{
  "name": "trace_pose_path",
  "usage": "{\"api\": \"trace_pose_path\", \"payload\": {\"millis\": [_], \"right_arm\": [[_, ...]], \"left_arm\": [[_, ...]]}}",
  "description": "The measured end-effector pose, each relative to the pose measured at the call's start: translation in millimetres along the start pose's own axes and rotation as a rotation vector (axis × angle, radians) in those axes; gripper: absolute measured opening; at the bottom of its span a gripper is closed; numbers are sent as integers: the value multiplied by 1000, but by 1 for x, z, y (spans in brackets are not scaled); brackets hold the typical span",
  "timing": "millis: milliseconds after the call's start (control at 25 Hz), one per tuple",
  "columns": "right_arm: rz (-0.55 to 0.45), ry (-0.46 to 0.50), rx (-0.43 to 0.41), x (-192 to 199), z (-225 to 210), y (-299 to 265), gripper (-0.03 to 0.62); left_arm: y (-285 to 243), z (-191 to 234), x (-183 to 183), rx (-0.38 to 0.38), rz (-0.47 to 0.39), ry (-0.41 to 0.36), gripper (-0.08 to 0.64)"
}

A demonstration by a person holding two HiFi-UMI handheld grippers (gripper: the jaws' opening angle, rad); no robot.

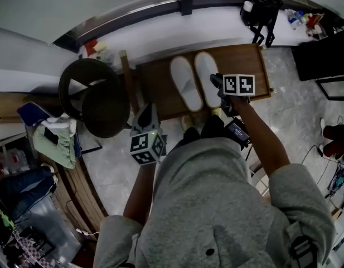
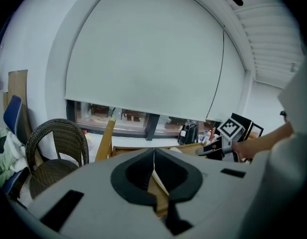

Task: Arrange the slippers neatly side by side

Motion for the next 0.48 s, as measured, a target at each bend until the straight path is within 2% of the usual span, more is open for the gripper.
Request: {"api": "trace_pose_path", "payload": {"millis": [40,120,280,400,480], "right_arm": [[-21,43,-4,-3,5,10,102],[-81,136,-20,-9,17,34,49],[-281,298,-74,-22,52,91,31],[-414,380,-75,-27,73,132,30],[-471,400,-60,-26,79,152,31]], "left_arm": [[1,-1,-3,4,-10,-11,15],[2,-6,-9,13,-31,-35,15],[10,-16,-27,35,-69,-85,15],[17,-23,-42,44,-110,-132,15],[19,-26,-49,50,-136,-151,15]]}}
Point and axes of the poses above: the fingertips, and each gripper's own axes: y backward along the fingers, z to its left, x out of its underside, the point moved 9 cm from there along y, backward along the fingers, and after that the axes turned 5 degrees about -y, right-handed, at the moved point
